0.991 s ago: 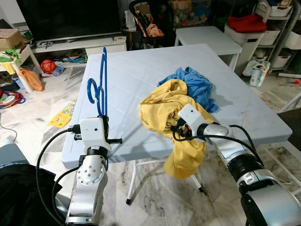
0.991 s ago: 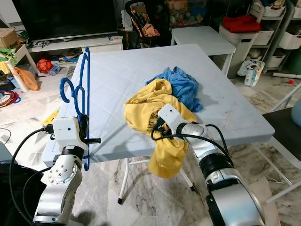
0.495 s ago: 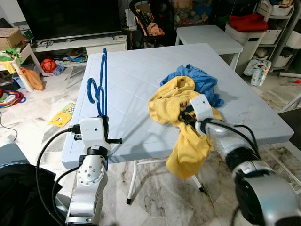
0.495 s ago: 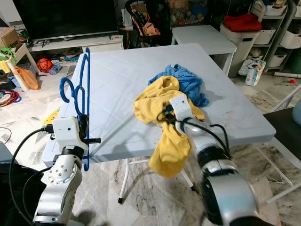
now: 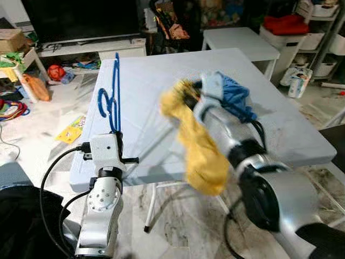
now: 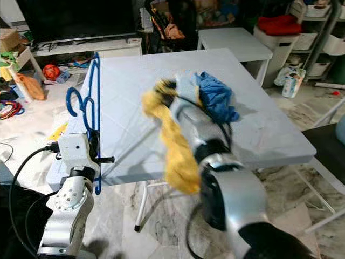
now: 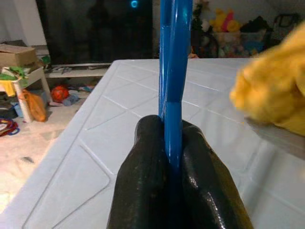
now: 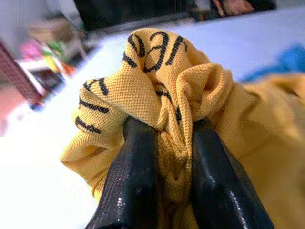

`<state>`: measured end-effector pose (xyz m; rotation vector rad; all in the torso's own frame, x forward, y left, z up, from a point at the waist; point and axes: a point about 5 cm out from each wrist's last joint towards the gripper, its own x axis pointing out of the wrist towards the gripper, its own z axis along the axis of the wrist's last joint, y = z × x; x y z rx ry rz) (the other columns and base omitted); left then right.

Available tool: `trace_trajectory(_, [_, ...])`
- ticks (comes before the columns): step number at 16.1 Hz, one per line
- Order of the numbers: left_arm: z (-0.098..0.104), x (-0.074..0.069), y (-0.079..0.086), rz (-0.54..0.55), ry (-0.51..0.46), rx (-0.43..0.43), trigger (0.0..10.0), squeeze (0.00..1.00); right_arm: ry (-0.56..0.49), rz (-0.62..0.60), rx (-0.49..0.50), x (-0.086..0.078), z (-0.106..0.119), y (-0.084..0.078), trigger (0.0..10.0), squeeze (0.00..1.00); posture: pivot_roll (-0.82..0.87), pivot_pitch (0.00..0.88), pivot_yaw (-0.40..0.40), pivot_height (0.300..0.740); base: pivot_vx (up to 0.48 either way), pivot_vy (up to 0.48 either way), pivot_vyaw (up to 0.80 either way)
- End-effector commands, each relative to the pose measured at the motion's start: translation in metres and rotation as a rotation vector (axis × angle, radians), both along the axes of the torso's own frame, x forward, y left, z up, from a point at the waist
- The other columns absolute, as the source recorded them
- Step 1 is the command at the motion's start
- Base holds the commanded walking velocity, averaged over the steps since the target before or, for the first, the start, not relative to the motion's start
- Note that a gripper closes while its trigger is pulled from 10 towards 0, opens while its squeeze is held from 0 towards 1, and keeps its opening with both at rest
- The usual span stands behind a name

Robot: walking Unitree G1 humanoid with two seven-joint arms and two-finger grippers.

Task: Hang hanger

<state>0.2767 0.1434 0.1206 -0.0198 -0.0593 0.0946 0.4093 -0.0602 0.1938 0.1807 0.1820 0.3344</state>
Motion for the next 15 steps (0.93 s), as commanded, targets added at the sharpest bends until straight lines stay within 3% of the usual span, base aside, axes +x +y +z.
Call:
trace_trajectory(1, [-0.005,0.000,0.003,0.018,0.024,0.006,10.0,0.00,-0.052,0.003,0.059,0.003,0.020,0.007,0.0,0.00,-0.03,0.000,-0.015,0.740,0.000,0.000,0.00])
trace_trajectory(5, [-0.002,0.002,0.004,0.029,0.013,0.007,10.0,0.00,-0.211,-0.057,0.245,0.009,0.073,0.015,0.0,0.00,-0.03,0.000,-0.015,0.740,0.000,0.000,0.00])
trace_trajectory(7, [0.000,0.003,0.005,0.033,0.005,0.012,10.0,0.00,-0.320,-0.161,0.307,0.012,0.106,-0.001,0.0,0.00,-0.03,0.000,-0.015,0.740,0.000,0.000,0.00])
trace_trajectory(9, [0.000,0.003,0.005,0.036,0.004,0.013,10.0,0.00,-0.395,-0.317,0.300,0.015,0.126,-0.028,0.0,0.00,-0.03,0.000,-0.018,0.740,0.000,0.000,0.00])
trace_trajectory(15, [-0.001,0.003,0.004,0.037,0.003,0.012,10.0,0.00,-0.402,-0.353,0.280,0.016,0.127,-0.034,0.0,0.00,-0.03,0.000,-0.018,0.740,0.000,0.000,0.00])
